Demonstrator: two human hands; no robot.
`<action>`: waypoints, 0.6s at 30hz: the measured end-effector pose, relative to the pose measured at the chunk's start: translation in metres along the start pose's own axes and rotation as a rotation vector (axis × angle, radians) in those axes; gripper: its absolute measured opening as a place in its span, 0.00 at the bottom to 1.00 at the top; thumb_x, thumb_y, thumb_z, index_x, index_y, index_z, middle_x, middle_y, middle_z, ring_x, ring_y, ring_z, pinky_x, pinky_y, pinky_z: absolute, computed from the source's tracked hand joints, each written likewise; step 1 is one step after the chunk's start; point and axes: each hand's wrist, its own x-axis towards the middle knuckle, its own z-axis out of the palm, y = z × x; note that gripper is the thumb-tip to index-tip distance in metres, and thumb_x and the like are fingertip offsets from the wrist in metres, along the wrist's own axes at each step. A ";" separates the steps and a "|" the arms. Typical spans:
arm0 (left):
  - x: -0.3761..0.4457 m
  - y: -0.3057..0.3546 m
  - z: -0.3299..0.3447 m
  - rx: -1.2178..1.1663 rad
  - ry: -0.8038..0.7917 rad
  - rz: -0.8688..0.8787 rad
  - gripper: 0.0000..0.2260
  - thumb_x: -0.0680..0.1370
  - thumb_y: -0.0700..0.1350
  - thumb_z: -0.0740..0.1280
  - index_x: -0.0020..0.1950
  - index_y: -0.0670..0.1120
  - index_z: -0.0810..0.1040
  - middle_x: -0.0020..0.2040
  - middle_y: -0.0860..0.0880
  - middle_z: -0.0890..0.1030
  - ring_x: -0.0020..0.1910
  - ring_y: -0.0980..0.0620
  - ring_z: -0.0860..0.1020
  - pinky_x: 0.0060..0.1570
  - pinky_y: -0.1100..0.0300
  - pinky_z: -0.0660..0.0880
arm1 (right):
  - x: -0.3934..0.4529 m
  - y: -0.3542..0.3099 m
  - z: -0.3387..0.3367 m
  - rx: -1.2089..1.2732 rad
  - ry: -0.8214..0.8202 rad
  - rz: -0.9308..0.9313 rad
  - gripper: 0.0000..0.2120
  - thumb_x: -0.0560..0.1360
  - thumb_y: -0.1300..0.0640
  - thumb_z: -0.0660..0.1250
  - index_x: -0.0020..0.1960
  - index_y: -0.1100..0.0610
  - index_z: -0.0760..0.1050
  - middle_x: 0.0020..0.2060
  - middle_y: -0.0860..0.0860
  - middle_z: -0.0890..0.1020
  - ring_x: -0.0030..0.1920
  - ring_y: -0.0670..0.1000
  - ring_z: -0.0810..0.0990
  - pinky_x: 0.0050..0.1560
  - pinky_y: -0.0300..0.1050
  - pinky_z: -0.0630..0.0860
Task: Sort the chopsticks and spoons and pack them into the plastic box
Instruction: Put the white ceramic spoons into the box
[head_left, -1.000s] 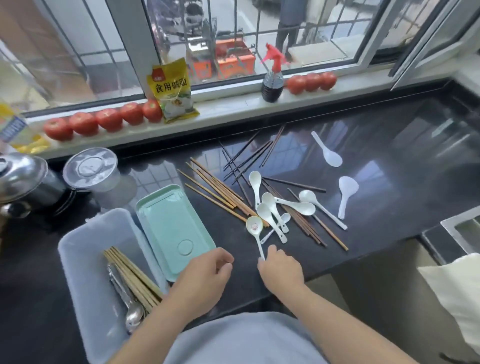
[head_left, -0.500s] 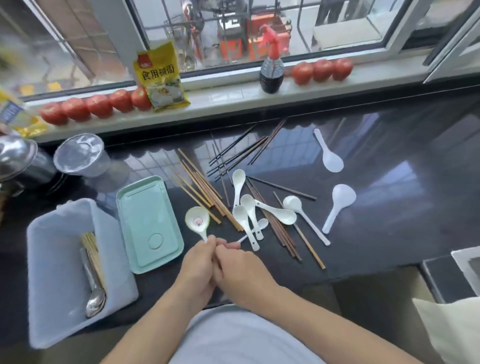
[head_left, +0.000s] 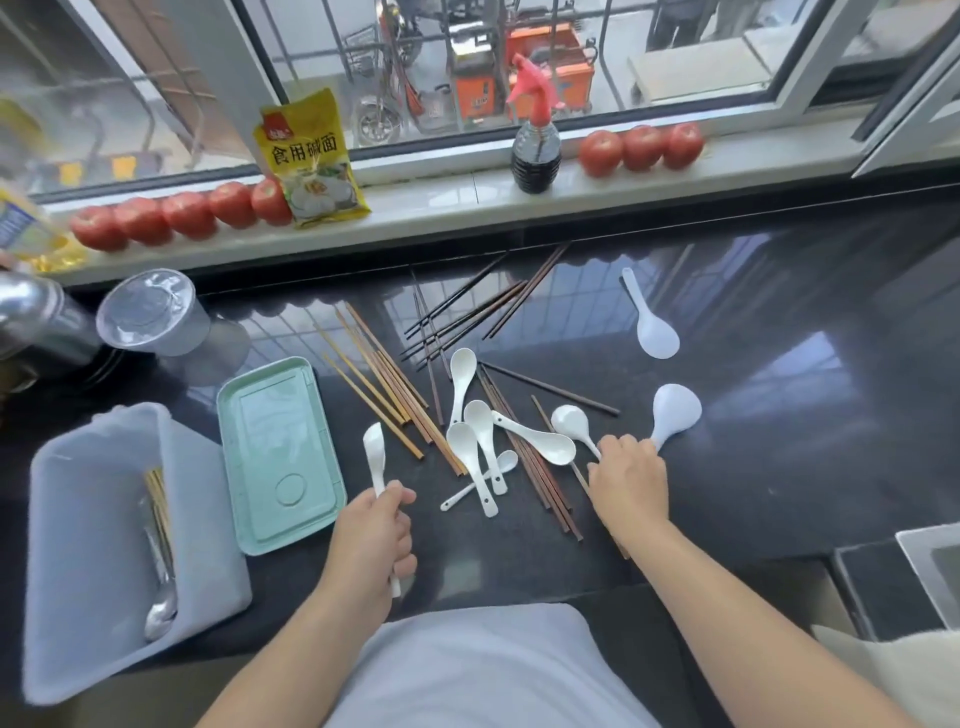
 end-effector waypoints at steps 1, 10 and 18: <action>0.000 0.001 0.002 -0.007 -0.001 -0.006 0.08 0.86 0.44 0.59 0.53 0.41 0.74 0.28 0.52 0.59 0.24 0.55 0.55 0.23 0.62 0.52 | 0.000 -0.003 0.001 -0.022 -0.011 0.005 0.07 0.76 0.54 0.71 0.45 0.55 0.74 0.41 0.53 0.79 0.44 0.56 0.75 0.42 0.50 0.69; 0.003 0.012 -0.014 -0.067 -0.019 0.008 0.15 0.87 0.49 0.56 0.58 0.40 0.76 0.29 0.50 0.62 0.25 0.54 0.56 0.25 0.61 0.53 | -0.002 -0.013 -0.022 0.458 0.086 0.161 0.06 0.81 0.57 0.65 0.46 0.58 0.76 0.41 0.51 0.76 0.46 0.56 0.73 0.47 0.54 0.73; -0.006 0.054 -0.109 -0.220 0.127 0.251 0.11 0.88 0.46 0.55 0.53 0.44 0.74 0.28 0.50 0.67 0.21 0.56 0.58 0.20 0.65 0.56 | -0.049 -0.145 -0.074 1.058 -0.324 0.093 0.03 0.80 0.58 0.63 0.49 0.55 0.75 0.36 0.54 0.83 0.34 0.52 0.82 0.38 0.52 0.79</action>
